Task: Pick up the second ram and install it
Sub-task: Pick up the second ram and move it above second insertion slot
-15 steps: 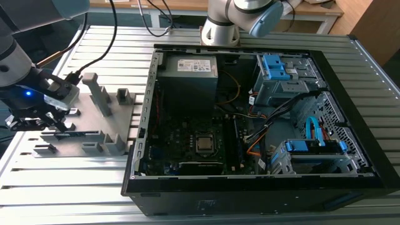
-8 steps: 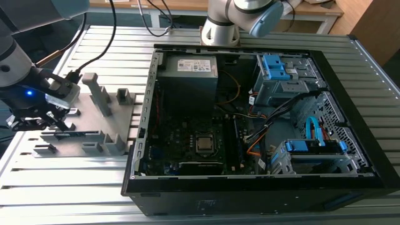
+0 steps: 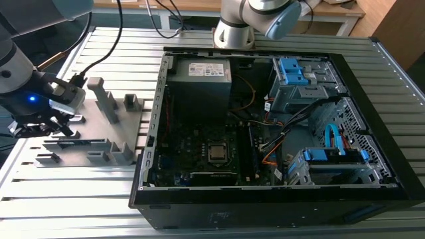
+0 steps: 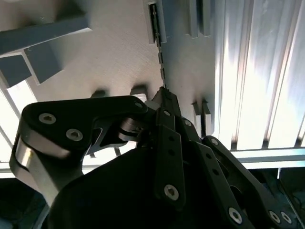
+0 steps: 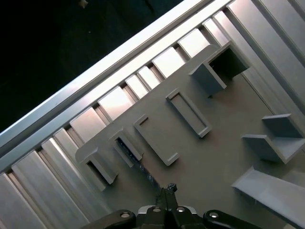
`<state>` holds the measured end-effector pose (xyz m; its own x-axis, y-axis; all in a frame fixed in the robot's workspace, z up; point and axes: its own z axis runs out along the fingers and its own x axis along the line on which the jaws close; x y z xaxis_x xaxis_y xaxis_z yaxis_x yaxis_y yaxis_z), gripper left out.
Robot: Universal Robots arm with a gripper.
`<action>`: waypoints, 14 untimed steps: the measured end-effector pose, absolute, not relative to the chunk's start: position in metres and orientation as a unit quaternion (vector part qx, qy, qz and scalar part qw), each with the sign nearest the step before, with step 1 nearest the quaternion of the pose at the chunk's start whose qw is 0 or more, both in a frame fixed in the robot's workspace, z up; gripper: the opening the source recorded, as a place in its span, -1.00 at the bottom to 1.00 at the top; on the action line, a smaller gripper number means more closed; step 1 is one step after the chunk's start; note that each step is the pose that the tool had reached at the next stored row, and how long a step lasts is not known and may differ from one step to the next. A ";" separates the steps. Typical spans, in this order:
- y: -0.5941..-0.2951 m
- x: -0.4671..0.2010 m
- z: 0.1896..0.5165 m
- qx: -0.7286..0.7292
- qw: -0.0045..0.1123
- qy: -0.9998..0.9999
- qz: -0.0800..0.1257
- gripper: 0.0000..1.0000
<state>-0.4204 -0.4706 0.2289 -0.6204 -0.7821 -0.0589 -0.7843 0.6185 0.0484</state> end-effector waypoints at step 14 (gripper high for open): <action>-0.471 -0.420 0.229 -0.463 -0.003 0.886 0.018 -0.80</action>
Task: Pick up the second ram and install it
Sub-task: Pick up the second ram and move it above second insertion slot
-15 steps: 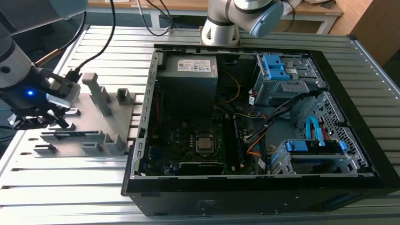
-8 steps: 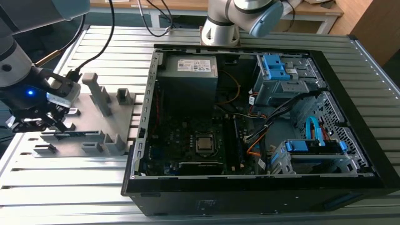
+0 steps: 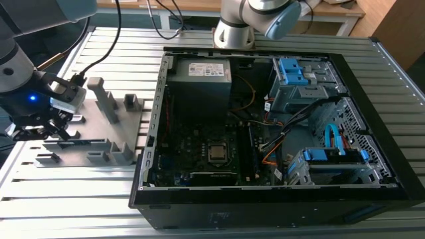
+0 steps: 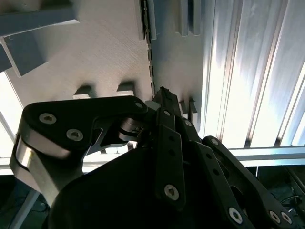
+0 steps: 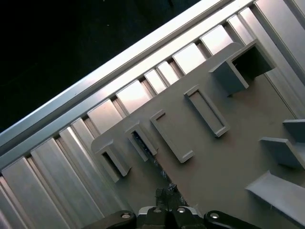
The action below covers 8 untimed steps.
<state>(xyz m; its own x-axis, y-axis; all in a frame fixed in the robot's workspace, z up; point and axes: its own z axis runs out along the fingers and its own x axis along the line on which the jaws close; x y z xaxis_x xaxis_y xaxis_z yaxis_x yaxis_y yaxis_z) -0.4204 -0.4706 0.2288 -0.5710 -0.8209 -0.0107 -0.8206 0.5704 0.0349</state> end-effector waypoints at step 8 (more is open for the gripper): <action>-0.471 -0.420 0.229 0.478 0.008 -0.878 -0.020 -0.80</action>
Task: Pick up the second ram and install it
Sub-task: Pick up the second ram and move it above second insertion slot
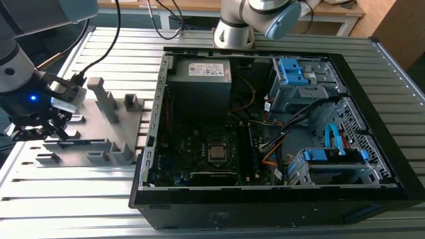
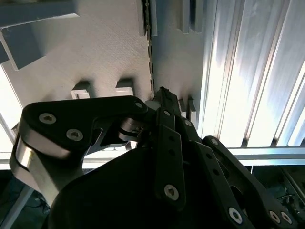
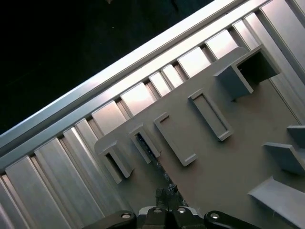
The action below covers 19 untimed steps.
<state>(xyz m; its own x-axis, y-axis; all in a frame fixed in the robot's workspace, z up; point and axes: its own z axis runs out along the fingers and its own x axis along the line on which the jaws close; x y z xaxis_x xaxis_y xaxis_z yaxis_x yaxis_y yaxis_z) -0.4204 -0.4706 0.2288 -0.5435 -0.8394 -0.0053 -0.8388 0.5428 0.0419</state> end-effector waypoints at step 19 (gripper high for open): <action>-0.471 -0.420 0.229 0.521 0.007 -0.853 -0.023 -0.80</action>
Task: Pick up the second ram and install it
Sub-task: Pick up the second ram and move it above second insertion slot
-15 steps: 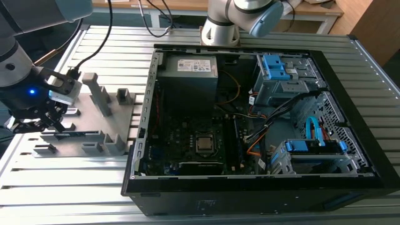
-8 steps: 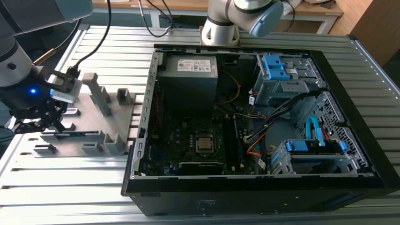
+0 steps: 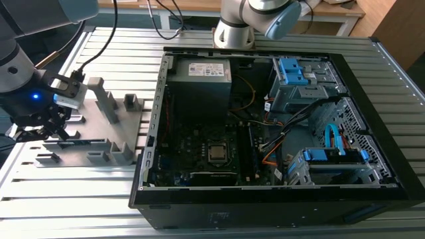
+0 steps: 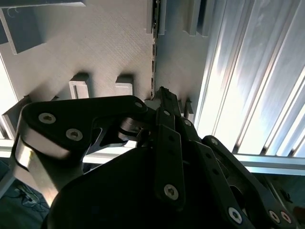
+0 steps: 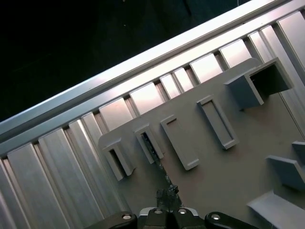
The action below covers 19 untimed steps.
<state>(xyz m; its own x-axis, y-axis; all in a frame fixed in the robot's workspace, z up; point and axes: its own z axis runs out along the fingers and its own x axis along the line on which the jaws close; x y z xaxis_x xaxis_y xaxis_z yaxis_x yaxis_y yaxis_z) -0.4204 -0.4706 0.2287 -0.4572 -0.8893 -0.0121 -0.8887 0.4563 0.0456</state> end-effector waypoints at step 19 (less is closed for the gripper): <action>-0.471 -0.420 0.229 0.539 0.007 -0.842 -0.023 -0.80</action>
<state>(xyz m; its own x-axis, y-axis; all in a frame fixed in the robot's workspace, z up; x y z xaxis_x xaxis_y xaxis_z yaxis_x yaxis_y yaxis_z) -0.4204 -0.4706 0.2287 -0.4183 -0.9082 -0.0125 -0.9076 0.4174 0.0459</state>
